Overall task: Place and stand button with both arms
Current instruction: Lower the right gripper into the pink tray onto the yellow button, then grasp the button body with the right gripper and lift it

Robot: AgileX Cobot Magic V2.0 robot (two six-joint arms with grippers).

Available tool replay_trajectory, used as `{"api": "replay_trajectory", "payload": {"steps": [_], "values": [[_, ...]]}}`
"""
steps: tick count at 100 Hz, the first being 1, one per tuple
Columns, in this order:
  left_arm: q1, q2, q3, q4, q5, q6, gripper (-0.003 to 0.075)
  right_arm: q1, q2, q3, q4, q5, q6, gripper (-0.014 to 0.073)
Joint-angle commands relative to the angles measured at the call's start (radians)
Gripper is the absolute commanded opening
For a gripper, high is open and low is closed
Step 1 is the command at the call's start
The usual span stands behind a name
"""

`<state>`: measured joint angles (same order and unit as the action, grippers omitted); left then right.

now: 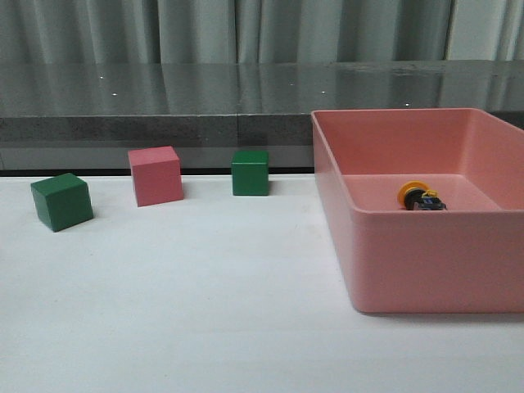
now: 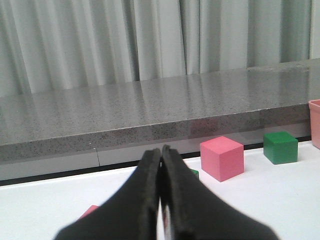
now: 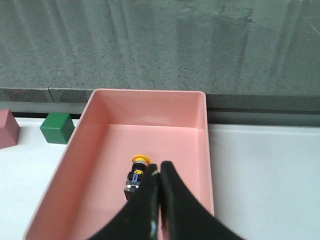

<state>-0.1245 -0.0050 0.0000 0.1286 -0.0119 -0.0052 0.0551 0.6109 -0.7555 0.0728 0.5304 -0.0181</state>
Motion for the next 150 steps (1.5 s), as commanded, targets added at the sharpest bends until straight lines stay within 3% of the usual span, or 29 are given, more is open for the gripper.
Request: {"api": "replay_trajectory", "payload": {"steps": [1,15,33,40,49,66,73,133,142,150], "values": [[0.005,-0.030,0.046,-0.008,-0.078,-0.010,-0.0020,-0.007,0.114,-0.105,0.052,-0.087,-0.015,-0.0061],[0.005,-0.030,0.046,-0.008,-0.078,-0.010,-0.0020,-0.005,0.234,-0.165,0.187,-0.119,-0.017,-0.0061],[0.005,-0.030,0.046,-0.008,-0.078,-0.010,-0.0020,0.039,0.425,-0.245,0.195,-0.124,-0.129,-0.0055],[0.005,-0.030,0.046,-0.008,-0.078,-0.010,-0.0020,0.071,0.509,-0.276,0.195,-0.114,-0.171,-0.0013],[0.005,-0.030,0.046,-0.008,-0.078,-0.010,-0.0020,0.110,0.612,-0.313,0.195,-0.091,-0.214,0.0128],[0.005,-0.030,0.046,-0.008,-0.078,-0.010,-0.0020,0.136,0.767,-0.348,0.194,-0.110,-0.229,0.0539],[0.005,-0.030,0.046,-0.008,-0.078,-0.010,-0.0020,0.134,0.823,-0.356,0.188,-0.119,-0.229,0.0613],[0.005,-0.030,0.046,-0.008,-0.078,-0.010,-0.0020,0.129,1.181,-0.358,0.147,-0.253,-0.229,0.0606],[0.005,-0.030,0.046,-0.008,-0.078,-0.010,-0.0020,0.129,1.207,-0.358,0.146,-0.271,-0.229,0.0544],[0.005,-0.030,0.046,-0.008,-0.078,-0.010,-0.0020,0.129,1.212,-0.358,0.146,-0.271,-0.229,0.0386]]}}
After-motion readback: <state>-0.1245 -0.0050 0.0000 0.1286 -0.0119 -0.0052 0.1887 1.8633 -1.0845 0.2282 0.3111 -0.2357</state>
